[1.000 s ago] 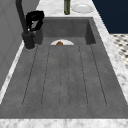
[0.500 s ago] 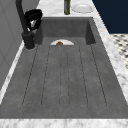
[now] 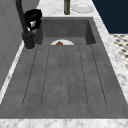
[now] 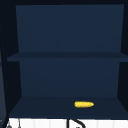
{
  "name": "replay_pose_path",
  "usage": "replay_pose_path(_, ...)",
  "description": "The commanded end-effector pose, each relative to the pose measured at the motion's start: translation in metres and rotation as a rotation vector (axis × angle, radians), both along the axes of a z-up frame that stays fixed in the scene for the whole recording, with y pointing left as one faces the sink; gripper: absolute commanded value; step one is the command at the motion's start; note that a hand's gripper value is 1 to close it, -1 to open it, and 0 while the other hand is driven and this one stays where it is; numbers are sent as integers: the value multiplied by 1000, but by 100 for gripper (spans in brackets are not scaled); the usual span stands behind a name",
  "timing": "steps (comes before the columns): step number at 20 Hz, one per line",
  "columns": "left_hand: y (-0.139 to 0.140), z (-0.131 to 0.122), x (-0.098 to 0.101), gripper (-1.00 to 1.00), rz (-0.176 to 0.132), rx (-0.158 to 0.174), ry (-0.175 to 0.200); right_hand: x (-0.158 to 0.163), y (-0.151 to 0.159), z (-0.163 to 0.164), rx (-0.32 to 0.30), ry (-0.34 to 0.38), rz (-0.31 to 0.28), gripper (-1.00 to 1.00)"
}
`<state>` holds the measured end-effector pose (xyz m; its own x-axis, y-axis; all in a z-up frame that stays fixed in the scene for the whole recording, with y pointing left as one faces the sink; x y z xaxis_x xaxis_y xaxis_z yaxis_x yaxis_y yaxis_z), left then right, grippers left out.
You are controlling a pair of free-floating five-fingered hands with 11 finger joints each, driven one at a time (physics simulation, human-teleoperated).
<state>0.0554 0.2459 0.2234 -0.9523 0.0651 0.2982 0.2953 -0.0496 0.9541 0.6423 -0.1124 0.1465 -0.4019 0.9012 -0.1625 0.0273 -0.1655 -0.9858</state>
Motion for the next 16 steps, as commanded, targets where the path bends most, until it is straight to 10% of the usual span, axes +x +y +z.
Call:
replay_pose_path(1, 0, 0, 0, 0, 0, 0, 0, -2, 28, 11, -39, 88, 1, 100)
replay_pose_path(16, 0, 0, 0, 0, 0, 0, 0, 5, 69, 24, -247, 172, -358, 100)
